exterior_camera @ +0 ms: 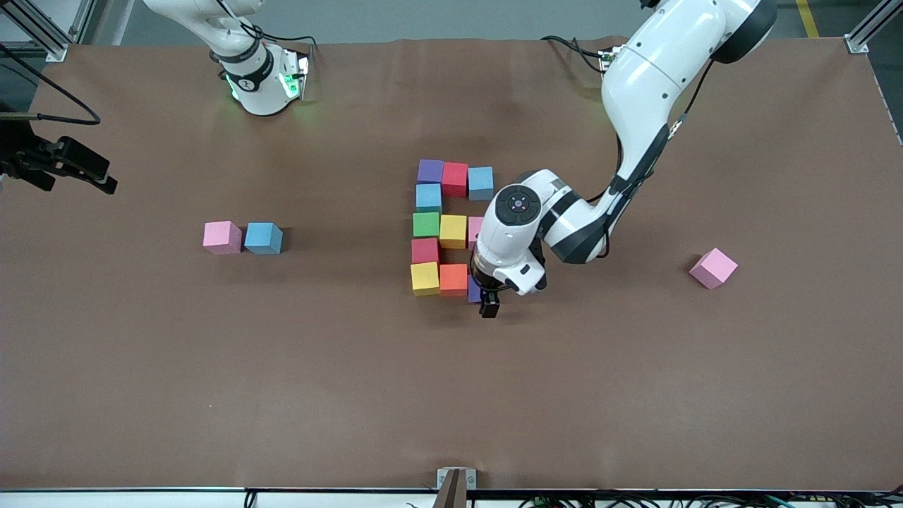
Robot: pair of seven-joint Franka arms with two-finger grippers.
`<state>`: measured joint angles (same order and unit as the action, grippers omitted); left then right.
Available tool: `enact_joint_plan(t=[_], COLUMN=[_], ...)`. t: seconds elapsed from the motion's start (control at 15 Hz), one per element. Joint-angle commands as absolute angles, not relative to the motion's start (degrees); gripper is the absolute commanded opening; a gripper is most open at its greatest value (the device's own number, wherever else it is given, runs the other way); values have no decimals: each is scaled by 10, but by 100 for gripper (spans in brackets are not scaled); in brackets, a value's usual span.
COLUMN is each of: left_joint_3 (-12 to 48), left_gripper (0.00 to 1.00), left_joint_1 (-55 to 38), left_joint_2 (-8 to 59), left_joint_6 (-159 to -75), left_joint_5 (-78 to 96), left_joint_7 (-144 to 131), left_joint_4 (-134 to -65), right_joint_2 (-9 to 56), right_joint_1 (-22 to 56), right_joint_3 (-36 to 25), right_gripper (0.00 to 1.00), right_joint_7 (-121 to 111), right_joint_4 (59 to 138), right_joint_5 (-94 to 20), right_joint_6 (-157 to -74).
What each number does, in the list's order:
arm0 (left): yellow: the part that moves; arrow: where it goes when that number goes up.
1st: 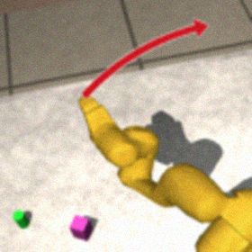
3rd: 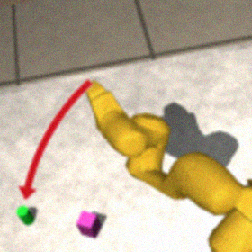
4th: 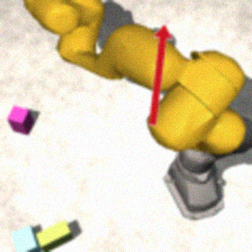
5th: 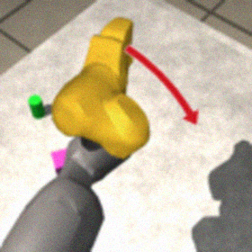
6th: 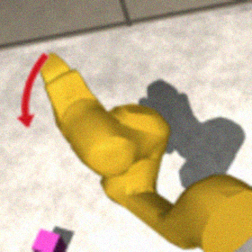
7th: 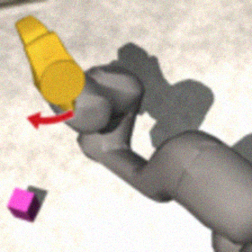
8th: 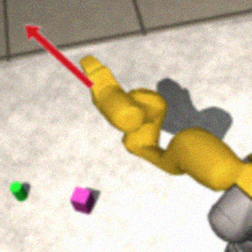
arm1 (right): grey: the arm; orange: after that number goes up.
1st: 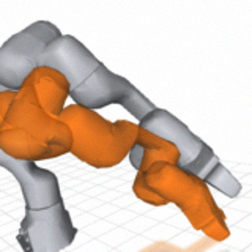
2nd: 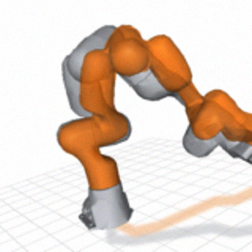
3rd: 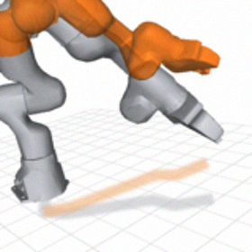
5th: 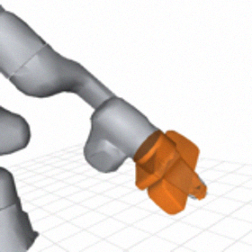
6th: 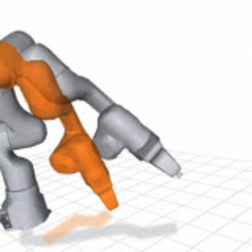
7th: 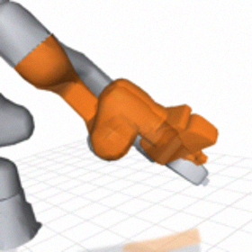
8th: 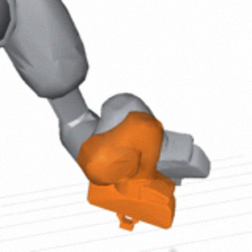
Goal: Arrange 11 blocks into digit 3
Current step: 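Open the left gripper and raise it off the purple cube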
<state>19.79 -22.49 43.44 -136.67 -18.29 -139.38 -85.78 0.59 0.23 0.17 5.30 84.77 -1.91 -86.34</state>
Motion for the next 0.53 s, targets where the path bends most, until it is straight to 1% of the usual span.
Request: enact_joint_plan(t=[0.0,0.2,0.47], left_joint_3=[197,196,197], left_gripper=[100,100,100], left_joint_1=[-226,-206,-157], left_joint_2=[385,340,287], left_joint_6=[-1321,-1282,-1198], left_joint_5=[-191,-191,-183], left_joint_7=[-1387,-1331,-1126], left_joint_4=[-858,-858,-859], right_joint_2=[8,8,8], right_joint_1=[1,1,1], right_joint_3=[4,4,4], right_gripper=[100,100,100], right_joint_7=[50,50,50], right_joint_4=[843,843,843], right_joint_5=[-20,-20,-20], right_joint_6=[-862,-862,-862])
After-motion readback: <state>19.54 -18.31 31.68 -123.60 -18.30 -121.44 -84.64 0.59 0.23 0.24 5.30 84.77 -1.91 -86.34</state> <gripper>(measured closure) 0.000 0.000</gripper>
